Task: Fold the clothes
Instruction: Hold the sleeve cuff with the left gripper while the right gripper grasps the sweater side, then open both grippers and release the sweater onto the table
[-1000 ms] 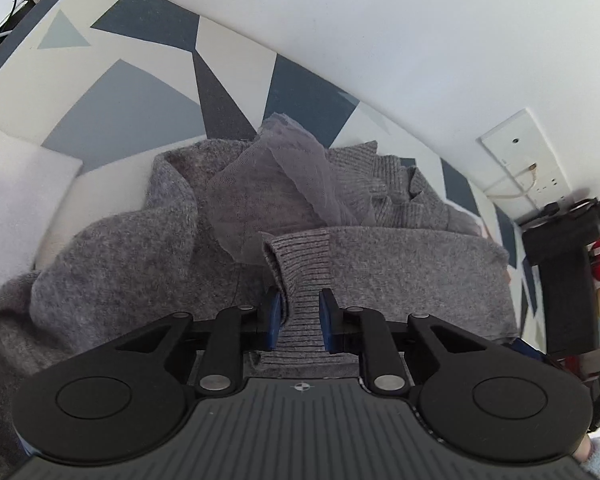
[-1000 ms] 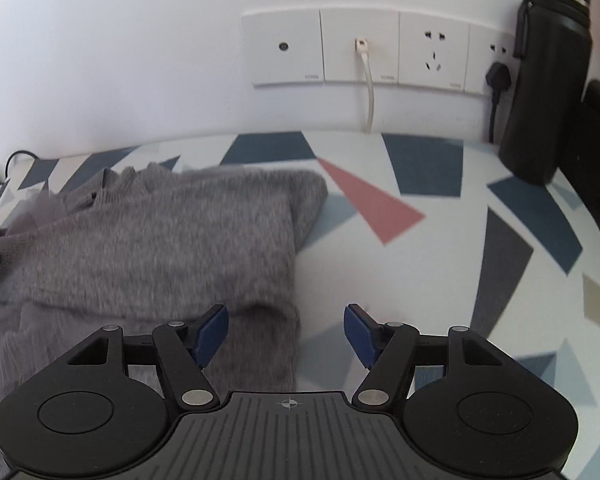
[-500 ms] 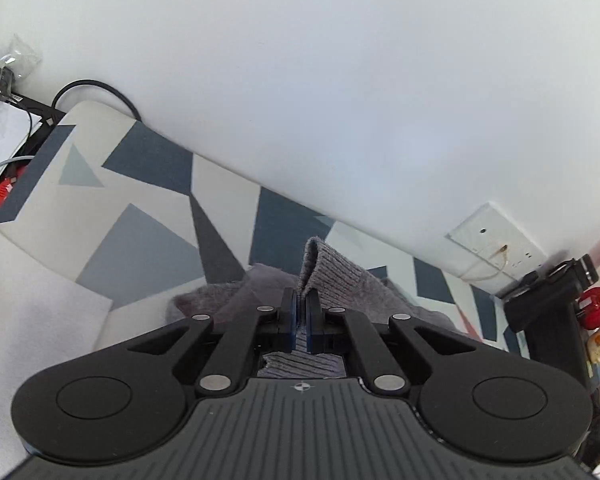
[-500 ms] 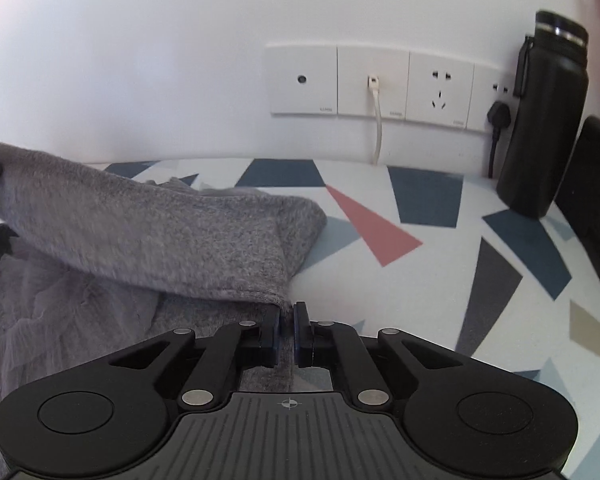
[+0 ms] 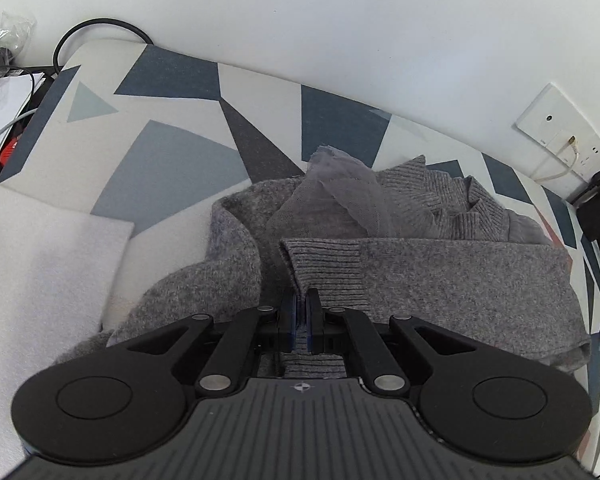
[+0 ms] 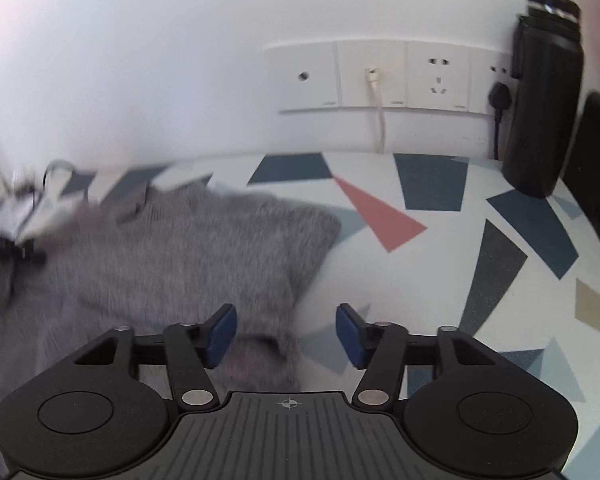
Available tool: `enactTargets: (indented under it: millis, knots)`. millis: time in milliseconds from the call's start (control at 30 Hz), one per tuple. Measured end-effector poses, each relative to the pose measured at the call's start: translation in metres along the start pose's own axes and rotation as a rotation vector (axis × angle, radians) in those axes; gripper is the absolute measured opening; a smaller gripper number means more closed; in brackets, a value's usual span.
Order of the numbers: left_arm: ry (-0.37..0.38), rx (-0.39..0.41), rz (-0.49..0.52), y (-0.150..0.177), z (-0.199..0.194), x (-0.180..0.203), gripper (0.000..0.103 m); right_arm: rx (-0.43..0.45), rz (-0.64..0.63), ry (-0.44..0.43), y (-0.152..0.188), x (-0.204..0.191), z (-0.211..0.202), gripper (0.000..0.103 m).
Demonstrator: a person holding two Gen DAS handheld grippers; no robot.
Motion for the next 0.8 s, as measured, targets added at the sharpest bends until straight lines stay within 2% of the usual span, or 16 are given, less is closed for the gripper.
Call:
enactTargets:
  millis: [133, 233, 333, 367, 400, 533, 567, 600, 633, 667, 700, 733, 767, 800]
  knots:
    - [-0.038, -0.004, 0.042, 0.001, 0.004, 0.004, 0.005, 0.016, 0.27, -0.065, -0.034, 0.023, 0.033, 0.052]
    - [-0.048, -0.003, 0.037, 0.0, 0.007, 0.005, 0.005, 0.002, 0.42, -0.066, -0.05, 0.039, 0.068, 0.038]
    - [-0.05, 0.001, 0.034, 0.0, 0.009, 0.004, 0.005, -0.036, 0.412, -0.038, -0.059, 0.038, 0.098, 0.019]
    - [-0.05, 0.003, 0.037, -0.001, 0.01, 0.004, 0.005, -0.045, 0.399, -0.025, -0.062, 0.036, 0.107, 0.008]
    - [-0.05, 0.005, 0.041, -0.001, 0.01, 0.004, 0.005, -0.049, 0.384, -0.013, -0.066, 0.035, 0.115, 0.008]
    - [-0.064, 0.013, 0.07, -0.006, 0.013, 0.004, 0.005, 0.046, 0.309, 0.063, -0.084, 0.031, 0.119, 0.006]
    - [-0.067, 0.015, 0.088, -0.007, 0.013, 0.005, 0.006, 0.074, 0.296, 0.085, -0.085, 0.031, 0.116, 0.008]
    - [-0.07, 0.017, 0.106, -0.009, 0.012, 0.006, 0.008, 0.08, 0.301, 0.078, -0.081, 0.03, 0.109, 0.018]
    - [-0.07, 0.019, 0.124, -0.01, 0.012, 0.007, 0.014, 0.086, 0.305, 0.07, -0.077, 0.03, 0.102, 0.029]
    - [-0.061, 0.017, 0.138, -0.01, 0.009, 0.007, 0.026, 0.092, 0.31, 0.063, -0.073, 0.029, 0.096, 0.048]
    - [-0.041, 0.023, 0.147, -0.01, 0.004, 0.008, 0.032, 0.097, 0.315, 0.055, -0.069, 0.028, 0.089, 0.055]
    - [-0.016, 0.039, 0.155, -0.009, -0.005, 0.008, 0.045, 0.1, 0.308, 0.05, -0.064, 0.027, 0.082, 0.056]
    - [0.003, 0.057, 0.162, -0.009, -0.016, 0.007, 0.057, 0.095, 0.262, 0.059, -0.054, 0.022, 0.073, 0.063]
    - [0.015, 0.077, 0.165, -0.007, -0.028, 0.005, 0.061, 0.094, 0.215, 0.079, -0.044, 0.018, 0.063, 0.078]
Point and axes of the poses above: each gripper's, at about its wrist camera, not at the fingertips, and z roughly the way its jaws point, x to its right, y to its underside, the point moved 9 cm from there along z, roughly the way its jaws point, and after that the axes turned 11 degrees about z, right-handed, at the moved point
